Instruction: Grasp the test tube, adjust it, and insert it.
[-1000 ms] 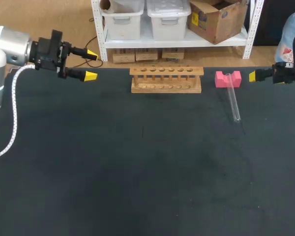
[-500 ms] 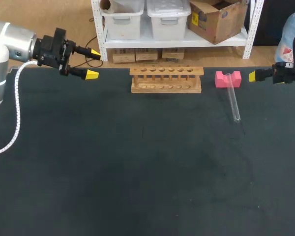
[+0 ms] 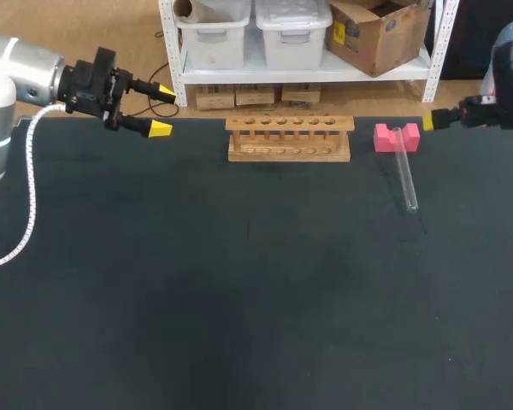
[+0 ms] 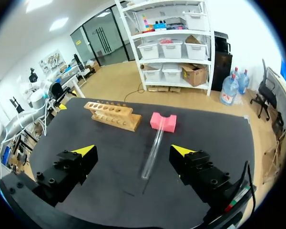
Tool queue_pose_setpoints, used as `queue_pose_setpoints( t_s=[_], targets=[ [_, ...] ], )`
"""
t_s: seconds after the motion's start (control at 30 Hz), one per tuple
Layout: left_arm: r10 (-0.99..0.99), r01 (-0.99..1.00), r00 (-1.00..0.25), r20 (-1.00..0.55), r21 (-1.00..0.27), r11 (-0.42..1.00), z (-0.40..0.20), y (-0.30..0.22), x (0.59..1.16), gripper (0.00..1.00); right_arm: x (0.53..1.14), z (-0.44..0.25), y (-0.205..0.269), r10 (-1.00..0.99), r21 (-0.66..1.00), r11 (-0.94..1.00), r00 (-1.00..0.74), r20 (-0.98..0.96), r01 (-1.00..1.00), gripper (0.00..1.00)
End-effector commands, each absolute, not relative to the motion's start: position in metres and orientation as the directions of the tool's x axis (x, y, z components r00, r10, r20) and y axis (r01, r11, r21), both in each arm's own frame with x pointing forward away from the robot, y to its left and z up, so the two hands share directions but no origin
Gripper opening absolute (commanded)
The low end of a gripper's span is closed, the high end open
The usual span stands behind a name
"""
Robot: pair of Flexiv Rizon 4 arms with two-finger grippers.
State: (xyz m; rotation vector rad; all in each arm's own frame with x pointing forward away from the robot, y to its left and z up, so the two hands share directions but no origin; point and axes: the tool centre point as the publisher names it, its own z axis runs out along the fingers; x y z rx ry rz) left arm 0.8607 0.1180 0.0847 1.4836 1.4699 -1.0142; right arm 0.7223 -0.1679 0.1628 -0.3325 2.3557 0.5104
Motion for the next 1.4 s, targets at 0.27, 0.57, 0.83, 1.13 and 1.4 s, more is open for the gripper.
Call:
queue_pose_setpoints(
  t_s=[0.27, 0.57, 0.83, 1.13, 1.4],
  targets=[
    [0.362, 1.000, 0.005, -0.932, 0.002, -0.009, 0.084, 0.118, 0.861, 1.00, 0.727, 0.143, -0.144, -0.034, -0.143, 0.976, -0.535, -0.844, 0.164, 1.00],
    [0.362, 1.000, 0.005, -0.932, 0.002, -0.009, 0.084, 0.118, 0.861, 1.00, 0.742, 0.125, -0.140, -0.037, -0.214, 0.930, -0.503, -0.864, 0.298, 1.00],
    [0.362, 1.000, 0.005, -0.932, 0.002, -0.009, 0.084, 0.118, 0.861, 1.00, 0.757, 0.103, -0.136, -0.050, -0.276, 0.888, -0.518, -0.854, 0.369, 1.00],
    [0.362, 1.000, 0.005, -0.932, 0.002, -0.009, 0.084, 0.118, 0.861, 1.00, 0.771, 0.075, -0.137, 0.012, -0.287, 0.846, -0.554, -0.833, 0.450, 1.00],
    [0.362, 1.000, 0.005, -0.932, 0.002, -0.009, 0.084, 0.118, 0.861, 1.00, 0.783, 0.051, -0.140, 0.010, -0.302, 0.850, -0.587, -0.810, 0.431, 1.00]
  ],
)
